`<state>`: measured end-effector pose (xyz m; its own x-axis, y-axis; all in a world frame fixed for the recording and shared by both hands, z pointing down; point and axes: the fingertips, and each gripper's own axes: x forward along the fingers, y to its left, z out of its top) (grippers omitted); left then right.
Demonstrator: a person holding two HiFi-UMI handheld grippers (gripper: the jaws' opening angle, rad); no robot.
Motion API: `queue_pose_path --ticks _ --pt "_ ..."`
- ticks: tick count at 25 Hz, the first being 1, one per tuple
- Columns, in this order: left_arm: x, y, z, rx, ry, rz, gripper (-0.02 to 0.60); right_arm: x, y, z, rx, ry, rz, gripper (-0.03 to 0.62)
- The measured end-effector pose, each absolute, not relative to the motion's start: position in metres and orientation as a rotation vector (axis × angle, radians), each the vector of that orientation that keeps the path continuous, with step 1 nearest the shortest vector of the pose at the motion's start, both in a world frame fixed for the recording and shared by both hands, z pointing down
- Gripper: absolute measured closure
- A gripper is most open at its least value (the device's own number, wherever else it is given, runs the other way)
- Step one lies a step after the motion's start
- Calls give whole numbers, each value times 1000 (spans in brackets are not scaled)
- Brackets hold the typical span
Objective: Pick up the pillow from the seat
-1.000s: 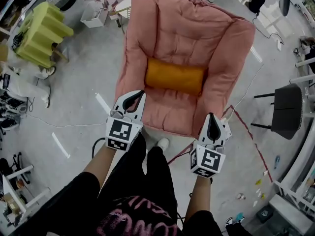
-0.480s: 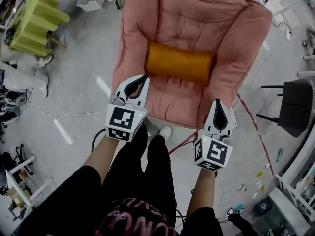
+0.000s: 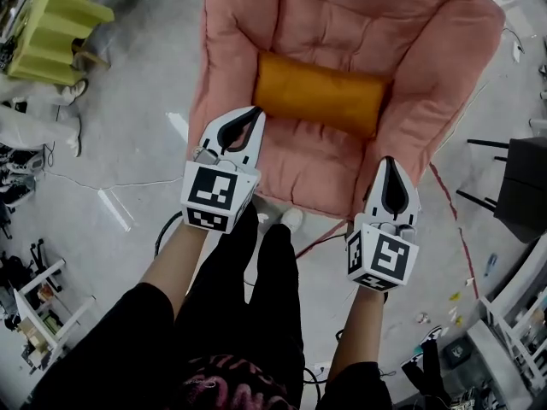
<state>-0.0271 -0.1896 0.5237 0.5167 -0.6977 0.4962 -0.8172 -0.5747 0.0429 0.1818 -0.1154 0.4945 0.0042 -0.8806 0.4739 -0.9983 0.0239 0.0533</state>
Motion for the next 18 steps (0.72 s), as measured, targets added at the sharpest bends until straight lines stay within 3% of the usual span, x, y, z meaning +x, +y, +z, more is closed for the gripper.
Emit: queue_pose_path --ticks 18 --pt "-32 -217 604 2423 -1268 699 571 183 -146 579 1859 -1898 504 572"
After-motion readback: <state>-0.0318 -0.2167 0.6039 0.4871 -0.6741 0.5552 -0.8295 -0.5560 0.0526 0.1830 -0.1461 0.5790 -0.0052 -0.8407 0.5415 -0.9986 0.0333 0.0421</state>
